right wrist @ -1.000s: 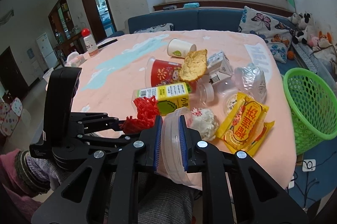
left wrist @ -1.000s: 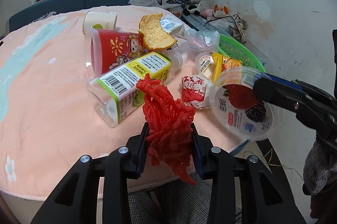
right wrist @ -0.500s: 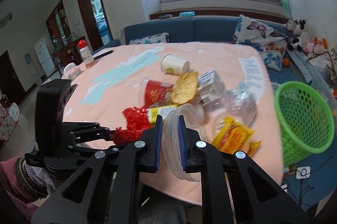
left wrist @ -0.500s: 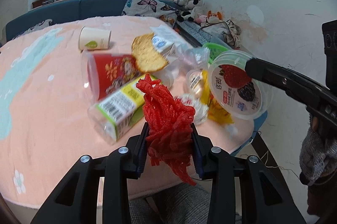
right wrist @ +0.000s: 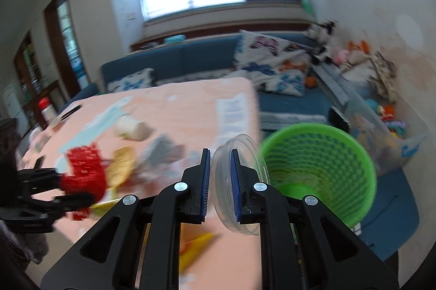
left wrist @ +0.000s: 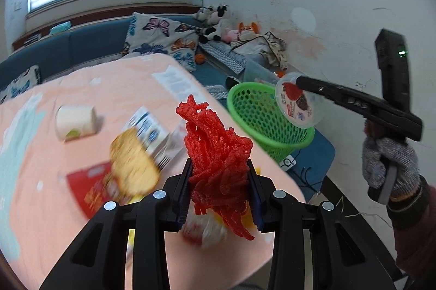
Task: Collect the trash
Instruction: 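Carry both items to the green basket and open both tools to drop them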
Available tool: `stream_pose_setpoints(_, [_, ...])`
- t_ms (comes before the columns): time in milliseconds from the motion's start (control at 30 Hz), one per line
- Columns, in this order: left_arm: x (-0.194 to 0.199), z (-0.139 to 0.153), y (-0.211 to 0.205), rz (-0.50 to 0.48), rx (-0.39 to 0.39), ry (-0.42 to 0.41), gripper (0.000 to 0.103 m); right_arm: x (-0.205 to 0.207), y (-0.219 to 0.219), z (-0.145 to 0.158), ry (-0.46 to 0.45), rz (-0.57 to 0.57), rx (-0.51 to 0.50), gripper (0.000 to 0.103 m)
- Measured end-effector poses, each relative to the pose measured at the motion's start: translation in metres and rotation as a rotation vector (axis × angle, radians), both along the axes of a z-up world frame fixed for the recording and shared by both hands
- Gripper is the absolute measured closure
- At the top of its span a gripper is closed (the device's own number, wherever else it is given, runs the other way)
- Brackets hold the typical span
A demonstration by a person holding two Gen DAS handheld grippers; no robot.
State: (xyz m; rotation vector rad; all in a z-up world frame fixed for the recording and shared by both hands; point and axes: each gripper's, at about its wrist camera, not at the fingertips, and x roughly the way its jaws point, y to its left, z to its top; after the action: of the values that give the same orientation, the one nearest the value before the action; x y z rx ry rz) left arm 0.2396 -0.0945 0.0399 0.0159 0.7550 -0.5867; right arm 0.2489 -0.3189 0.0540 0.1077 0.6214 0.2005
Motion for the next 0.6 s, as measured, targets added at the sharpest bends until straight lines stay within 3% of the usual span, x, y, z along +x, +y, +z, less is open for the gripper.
stream_pose_setpoints(200, [0.034,0.003,-0.042,-0.047,0.008,0.029,0.068,0.038,-0.051,-0.043,0.097,-0.091,0.063,0.088])
stream_pose_setpoints(500, [0.084,-0.004,-0.103,-0.117,0.04,0.078,0.068,0.07,-0.084,-0.097,0.204,-0.153,0.141,0.084])
stream_pose_setpoints(600, [0.097,-0.007,-0.124,-0.133,0.059,0.086,0.067,0.07,-0.092,-0.104,0.223,-0.165,0.16,0.077])
